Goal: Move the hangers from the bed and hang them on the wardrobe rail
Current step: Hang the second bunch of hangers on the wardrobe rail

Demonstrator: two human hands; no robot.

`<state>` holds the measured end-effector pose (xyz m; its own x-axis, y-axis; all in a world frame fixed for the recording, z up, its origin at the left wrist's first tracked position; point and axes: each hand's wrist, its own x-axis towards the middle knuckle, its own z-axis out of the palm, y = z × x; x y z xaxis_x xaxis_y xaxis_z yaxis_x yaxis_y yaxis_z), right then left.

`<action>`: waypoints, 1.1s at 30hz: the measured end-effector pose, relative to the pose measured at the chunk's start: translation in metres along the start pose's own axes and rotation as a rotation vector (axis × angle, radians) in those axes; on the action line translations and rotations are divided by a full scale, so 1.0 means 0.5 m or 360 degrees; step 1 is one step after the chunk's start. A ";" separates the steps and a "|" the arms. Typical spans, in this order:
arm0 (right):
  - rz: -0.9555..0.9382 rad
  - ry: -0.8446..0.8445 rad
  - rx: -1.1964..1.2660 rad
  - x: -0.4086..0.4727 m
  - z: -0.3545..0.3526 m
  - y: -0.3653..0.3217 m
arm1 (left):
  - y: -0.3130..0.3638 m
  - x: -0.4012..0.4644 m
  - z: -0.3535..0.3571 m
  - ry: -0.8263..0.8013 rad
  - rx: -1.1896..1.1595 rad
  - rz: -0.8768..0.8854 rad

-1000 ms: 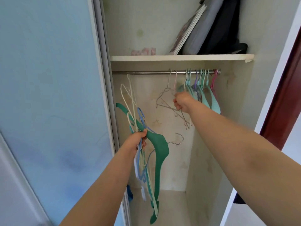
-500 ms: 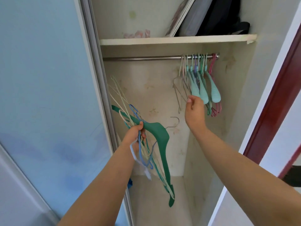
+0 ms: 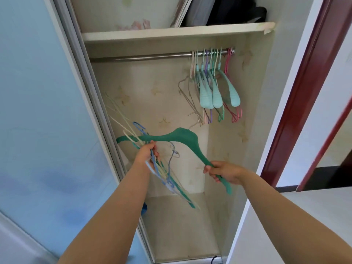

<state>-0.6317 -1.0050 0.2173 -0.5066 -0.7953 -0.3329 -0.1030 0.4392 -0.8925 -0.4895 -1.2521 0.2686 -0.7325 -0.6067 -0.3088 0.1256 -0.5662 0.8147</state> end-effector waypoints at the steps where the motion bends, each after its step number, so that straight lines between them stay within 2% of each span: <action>1: -0.0024 0.0059 0.0018 -0.003 -0.008 0.019 | 0.001 0.006 -0.008 0.0047 -0.0003 0.0009; 5: 0.0119 0.0082 0.0167 -0.015 -0.021 0.089 | 0.001 0.024 -0.031 0.0216 0.0233 0.0052; 8: 0.0274 0.0070 0.0345 -0.026 -0.009 0.134 | 0.002 0.034 -0.043 0.0262 0.0229 0.0014; 10: 0.0372 0.0155 0.0458 -0.028 0.004 0.156 | 0.004 0.041 -0.046 0.0302 0.0325 -0.0067; 13: 0.0423 0.0342 0.0428 -0.015 0.021 0.159 | -0.005 0.057 -0.047 0.0392 0.0440 -0.0091; 15: 0.0343 0.0411 0.0316 0.000 0.030 0.135 | -0.008 0.062 -0.040 0.0418 0.0514 -0.0069; 18: 0.0188 0.0391 -0.0087 0.026 0.046 0.071 | -0.007 0.064 -0.028 0.0334 0.0679 -0.0105; 22: -0.0085 0.0508 -0.0466 0.068 0.064 -0.044 | -0.001 0.048 -0.018 0.0159 0.0467 -0.0017; 28: -0.0557 0.1001 -0.0449 0.095 0.074 -0.208 | 0.048 0.014 -0.009 -0.0097 0.0396 0.0019; 33: -0.0600 0.1305 -0.0496 0.106 0.037 -0.333 | 0.080 -0.017 -0.006 -0.0274 0.0383 -0.0041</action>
<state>-0.6257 -1.1280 0.3424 -0.8235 -0.4187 0.3828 -0.5456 0.3995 -0.7367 -0.4765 -1.2710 0.3023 -0.8385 -0.4788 -0.2600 -0.0418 -0.4193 0.9069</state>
